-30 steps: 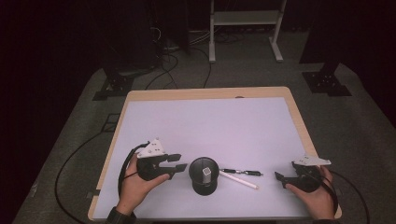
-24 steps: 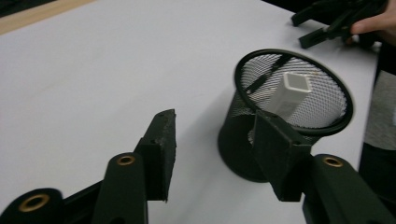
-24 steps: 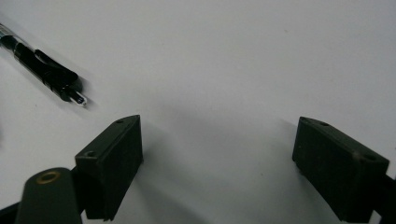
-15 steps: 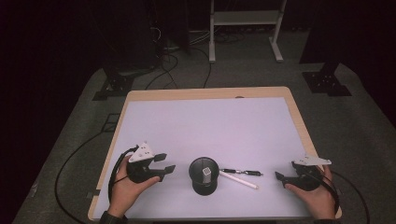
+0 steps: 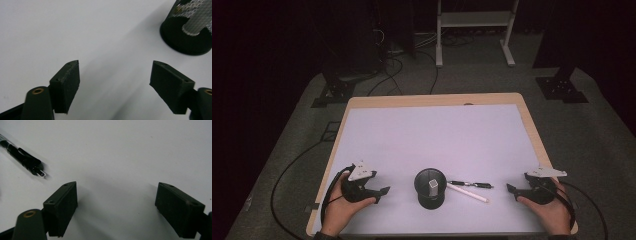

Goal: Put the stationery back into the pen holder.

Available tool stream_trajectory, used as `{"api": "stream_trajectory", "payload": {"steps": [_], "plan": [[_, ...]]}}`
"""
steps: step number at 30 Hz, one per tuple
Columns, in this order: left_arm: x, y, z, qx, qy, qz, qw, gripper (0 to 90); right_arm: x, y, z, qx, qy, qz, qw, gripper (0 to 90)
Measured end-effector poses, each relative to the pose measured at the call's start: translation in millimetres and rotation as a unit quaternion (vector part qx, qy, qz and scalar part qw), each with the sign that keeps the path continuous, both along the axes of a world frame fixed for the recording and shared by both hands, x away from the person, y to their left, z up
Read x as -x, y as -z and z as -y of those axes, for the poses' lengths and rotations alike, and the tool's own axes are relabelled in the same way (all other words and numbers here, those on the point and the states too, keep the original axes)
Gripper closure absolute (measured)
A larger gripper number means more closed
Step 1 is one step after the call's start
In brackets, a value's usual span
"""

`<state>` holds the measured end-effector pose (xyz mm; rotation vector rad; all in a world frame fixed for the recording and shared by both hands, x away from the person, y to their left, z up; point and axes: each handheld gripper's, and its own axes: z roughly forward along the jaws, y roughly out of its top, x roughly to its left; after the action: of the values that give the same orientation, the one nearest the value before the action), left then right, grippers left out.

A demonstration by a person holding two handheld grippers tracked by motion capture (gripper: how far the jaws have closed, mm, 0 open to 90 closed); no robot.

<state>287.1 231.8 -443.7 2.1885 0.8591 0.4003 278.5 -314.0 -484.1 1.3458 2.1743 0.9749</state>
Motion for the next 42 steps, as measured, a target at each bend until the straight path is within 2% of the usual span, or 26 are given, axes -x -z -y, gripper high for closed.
{"api": "stream_trajectory", "payload": {"steps": [3, 10, 14, 20, 26, 31, 35, 42], "plan": [[0.2, 5.4, -5.6, -0.012, -0.015, -0.001, 0.9998, 19.3, 0.1, 0.0, -0.1, 0.0, 0.0, 0.0, 1.0, 17.3], [-2.6, 15.4, -19.1, -0.014, -0.05, -0.005, 0.9987, 10.3, -0.1, -0.1, 0.0, 0.001, -0.001, 0.001, 1.0, 17.7], [-4.4, 21.0, -21.7, -0.034, -0.058, -0.002, 0.9978, 9.8, 0.4, -1.1, 2.1, 0.001, -0.001, 0.002, 1.0, 22.3], [-6.0, 24.2, -24.5, -0.027, -0.055, 0.0, 0.9981, 9.8, 2.0, -5.3, 4.7, 0.009, -0.005, 0.006, 0.9999, 30.9], [-8.5, 28.7, -28.5, -0.035, -0.058, -0.006, 0.9977, 8.0, 3.4, -10.1, 2.7, 0.003, -0.019, 0.01, 0.9998, 33.7], [-9.4, 30.5, -30.4, -0.028, -0.054, -0.007, 0.9981, 7.9, 4.2, -14.7, -0.1, 0.001, -0.026, 0.013, 0.9996, 35.3], [-11.5, 33.2, -32.4, -0.023, -0.066, -0.013, 0.9975, 2.2, 4.1, -18.6, -3.7, -0.001, -0.04, 0.014, 0.9991, 37.4], [-11.8, 34.7, -33.1, -0.019, -0.073, -0.014, 0.997, 0.0, 2.6, -24.7, -11.1, -0.004, -0.067, 0.017, 0.9976, 40.1]]}}
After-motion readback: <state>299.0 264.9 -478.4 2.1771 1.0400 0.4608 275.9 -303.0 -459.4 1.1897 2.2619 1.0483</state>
